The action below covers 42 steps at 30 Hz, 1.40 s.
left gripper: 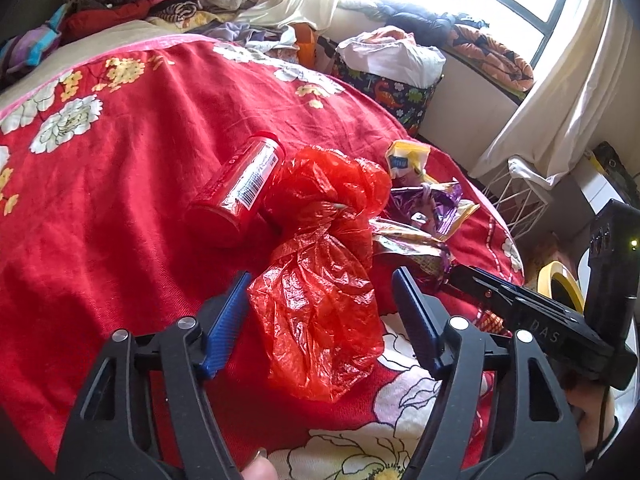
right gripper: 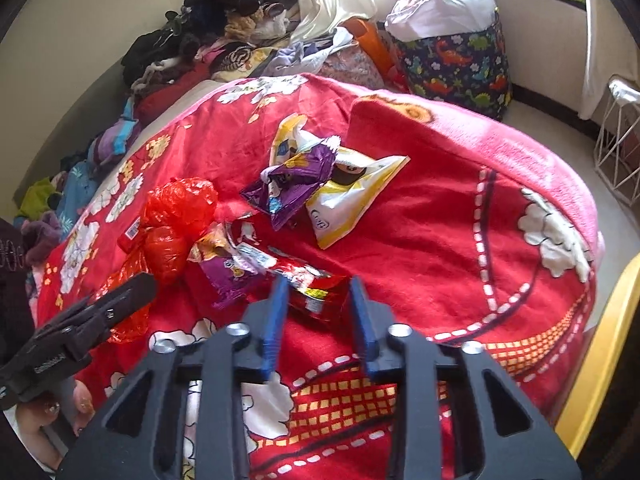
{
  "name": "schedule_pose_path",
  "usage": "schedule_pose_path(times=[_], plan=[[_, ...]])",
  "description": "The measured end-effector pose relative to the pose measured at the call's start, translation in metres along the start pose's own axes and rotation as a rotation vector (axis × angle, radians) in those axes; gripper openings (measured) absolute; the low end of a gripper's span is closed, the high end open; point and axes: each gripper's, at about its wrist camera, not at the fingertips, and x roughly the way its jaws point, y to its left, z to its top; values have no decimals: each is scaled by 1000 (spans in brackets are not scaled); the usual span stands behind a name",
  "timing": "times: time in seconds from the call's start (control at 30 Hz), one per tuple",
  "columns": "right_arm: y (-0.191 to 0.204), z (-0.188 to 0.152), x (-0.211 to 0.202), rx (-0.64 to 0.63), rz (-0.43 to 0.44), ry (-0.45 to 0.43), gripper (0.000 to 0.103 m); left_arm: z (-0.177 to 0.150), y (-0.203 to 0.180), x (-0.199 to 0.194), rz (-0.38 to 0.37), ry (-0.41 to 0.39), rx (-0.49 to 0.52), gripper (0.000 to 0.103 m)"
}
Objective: Collect trash
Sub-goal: 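Grasp the red plastic bag with the left tool while the right tool grasps a red snack bag, then carry the red plastic bag and red snack bag over the yellow-rimmed bin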
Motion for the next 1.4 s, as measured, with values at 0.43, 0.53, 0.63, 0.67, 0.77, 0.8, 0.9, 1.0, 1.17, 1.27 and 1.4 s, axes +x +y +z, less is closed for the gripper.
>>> schedule_pose_path(times=[0.43,0.53,0.63,0.67,0.77,0.8,0.9,1.0,1.17,1.27,1.4], plan=[[-20,-26,-42,129,27,-17,8,-12,-9,3,6,73,29,14],[-17,-35,-49,96,14,-3,8,-16,-11,-4,-3,72,32,8],[-13,-45,-57,79,21,6,7,-18,-15,-11,-8,70,39,7],[-12,-46,-60,72,24,5,7,-19,-17,-14,-8,70,46,6],[-8,-48,-69,53,40,5,7,-20,-22,-22,-7,63,48,6],[-7,-48,-72,49,49,3,7,-21,-24,-25,-9,61,47,6],[-5,-47,-82,34,68,-4,7,-21,-29,-33,-5,48,50,6],[-5,-47,-90,27,77,-6,7,-18,-35,-41,-6,29,55,6],[-7,-49,-105,24,79,-12,6,-14,-48,-53,-21,-4,68,6],[-10,-50,-114,26,80,-21,7,-13,-57,-58,-34,-19,69,6],[-12,-49,-126,14,74,-36,7,-11,-68,-61,-48,-34,75,6]])
